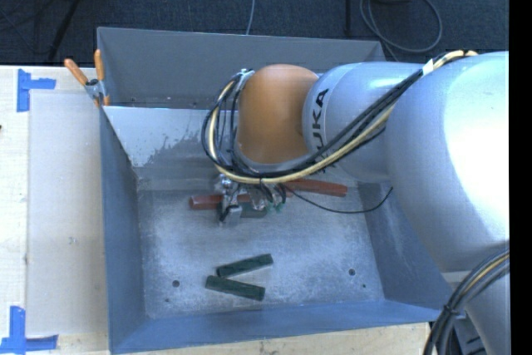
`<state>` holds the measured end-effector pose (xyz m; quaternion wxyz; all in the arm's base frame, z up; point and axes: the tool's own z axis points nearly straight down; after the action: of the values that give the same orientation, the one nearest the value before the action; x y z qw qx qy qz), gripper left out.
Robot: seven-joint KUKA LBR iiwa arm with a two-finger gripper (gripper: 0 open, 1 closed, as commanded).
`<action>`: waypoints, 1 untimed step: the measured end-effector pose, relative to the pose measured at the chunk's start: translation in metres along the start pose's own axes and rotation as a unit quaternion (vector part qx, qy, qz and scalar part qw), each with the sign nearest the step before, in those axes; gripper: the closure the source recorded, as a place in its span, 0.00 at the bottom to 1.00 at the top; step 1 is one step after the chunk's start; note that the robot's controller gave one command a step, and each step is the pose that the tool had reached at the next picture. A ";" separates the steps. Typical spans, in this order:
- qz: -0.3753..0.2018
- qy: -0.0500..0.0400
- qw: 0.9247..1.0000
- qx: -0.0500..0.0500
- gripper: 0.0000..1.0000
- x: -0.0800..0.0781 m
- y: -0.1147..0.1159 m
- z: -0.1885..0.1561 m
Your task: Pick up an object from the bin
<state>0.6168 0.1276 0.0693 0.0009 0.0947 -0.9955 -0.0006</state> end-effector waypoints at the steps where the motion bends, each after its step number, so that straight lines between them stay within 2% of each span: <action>1: -0.281 0.001 0.960 0.000 1.00 0.025 0.001 0.001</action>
Offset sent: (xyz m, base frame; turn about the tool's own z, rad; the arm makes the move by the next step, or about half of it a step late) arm -0.0243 -0.0041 0.0007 -0.5703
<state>0.5918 0.1238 0.0689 0.0016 0.3708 -0.9287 -0.0004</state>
